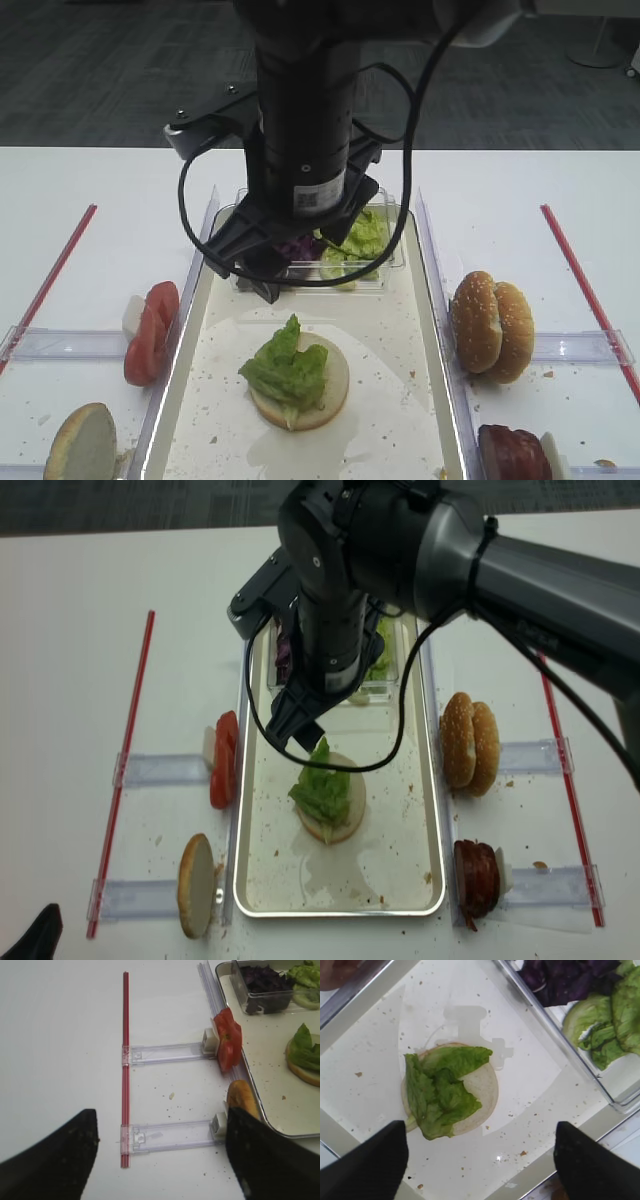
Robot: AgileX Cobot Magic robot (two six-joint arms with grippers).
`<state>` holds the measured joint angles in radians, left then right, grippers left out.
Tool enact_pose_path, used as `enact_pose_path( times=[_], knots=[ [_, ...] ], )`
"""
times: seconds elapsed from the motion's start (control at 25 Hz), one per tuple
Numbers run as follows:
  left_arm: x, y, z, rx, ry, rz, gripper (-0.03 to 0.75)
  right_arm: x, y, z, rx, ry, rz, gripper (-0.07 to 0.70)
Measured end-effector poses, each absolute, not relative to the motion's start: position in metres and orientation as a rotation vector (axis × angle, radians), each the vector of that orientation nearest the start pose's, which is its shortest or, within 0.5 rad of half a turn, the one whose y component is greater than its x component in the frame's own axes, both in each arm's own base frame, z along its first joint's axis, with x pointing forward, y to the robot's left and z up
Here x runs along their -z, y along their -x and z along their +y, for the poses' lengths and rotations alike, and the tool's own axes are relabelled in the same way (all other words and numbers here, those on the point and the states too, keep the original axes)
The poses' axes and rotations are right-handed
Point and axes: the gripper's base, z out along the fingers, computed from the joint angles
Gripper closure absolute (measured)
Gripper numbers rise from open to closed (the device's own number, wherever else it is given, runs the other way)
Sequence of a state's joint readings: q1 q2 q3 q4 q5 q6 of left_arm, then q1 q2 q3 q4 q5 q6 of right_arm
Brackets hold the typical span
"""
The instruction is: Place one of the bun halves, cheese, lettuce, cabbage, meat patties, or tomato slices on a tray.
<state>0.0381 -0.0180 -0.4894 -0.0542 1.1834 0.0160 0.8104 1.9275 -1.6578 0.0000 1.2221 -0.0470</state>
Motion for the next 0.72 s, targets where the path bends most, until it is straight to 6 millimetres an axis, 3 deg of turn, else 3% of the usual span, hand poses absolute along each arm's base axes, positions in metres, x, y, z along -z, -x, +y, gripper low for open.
enact_pose_path(
  times=[0.48, 0.72],
  knots=[
    [-0.265, 0.012, -0.005, 0.035, 0.017, 2.158, 0.224, -0.264, -0.28, 0.284, -0.055, 1.268, 2.69, 0.018],
    [-0.265, 0.012, -0.005, 0.035, 0.017, 2.158, 0.224, -0.264, -0.307, 0.255, -0.042, 1.136, 2.746, 0.018]
  ],
)
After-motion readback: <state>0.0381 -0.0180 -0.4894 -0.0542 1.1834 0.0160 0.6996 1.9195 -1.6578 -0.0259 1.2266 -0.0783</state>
